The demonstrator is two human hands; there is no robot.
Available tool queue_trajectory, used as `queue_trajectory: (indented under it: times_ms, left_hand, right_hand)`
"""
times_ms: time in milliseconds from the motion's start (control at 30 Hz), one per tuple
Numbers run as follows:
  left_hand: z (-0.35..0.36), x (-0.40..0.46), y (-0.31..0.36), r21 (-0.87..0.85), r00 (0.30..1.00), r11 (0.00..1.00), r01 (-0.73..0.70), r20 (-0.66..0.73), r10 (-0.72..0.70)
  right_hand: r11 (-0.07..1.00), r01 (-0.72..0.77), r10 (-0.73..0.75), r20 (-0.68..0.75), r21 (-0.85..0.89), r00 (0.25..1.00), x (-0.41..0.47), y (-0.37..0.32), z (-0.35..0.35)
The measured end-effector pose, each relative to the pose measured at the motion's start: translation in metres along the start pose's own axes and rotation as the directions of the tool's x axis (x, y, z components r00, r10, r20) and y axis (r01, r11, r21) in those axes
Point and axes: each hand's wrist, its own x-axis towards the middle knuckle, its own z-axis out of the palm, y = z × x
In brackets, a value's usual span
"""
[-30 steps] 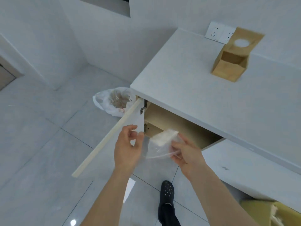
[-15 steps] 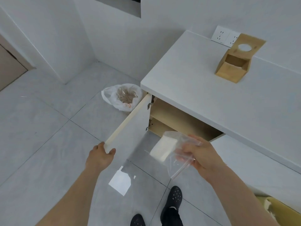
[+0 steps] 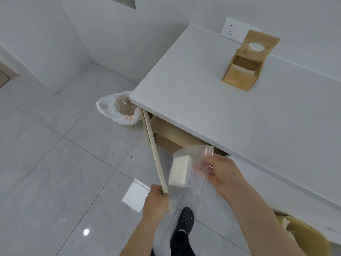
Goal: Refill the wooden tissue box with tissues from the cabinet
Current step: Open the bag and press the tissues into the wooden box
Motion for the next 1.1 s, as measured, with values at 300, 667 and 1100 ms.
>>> queue_trajectory:
  times_ms: [300, 667, 1100]
  left_hand:
    - [0.047, -0.004, 0.143, 0.191, 0.938, 0.969, -0.157, 0.335, 0.086]
    - [-0.01, -0.074, 0.352, 0.262, 0.736, 0.728, -0.633, -0.086, 0.671]
    - [-0.004, -0.032, 0.441, 0.114, 0.547, 0.548, -0.829, 0.373, 0.749]
  right_hand:
    - [0.998, 0.037, -0.04, 0.06, 0.051, 0.997, 0.007, -0.092, -0.069]
    - [0.937, 0.079, -0.145, 0.172, 0.341, 0.974, 0.001, -0.194, -0.068]
    - [0.935, 0.348, -0.333, -0.176, 0.067, 0.926, 0.033, -0.274, -0.014]
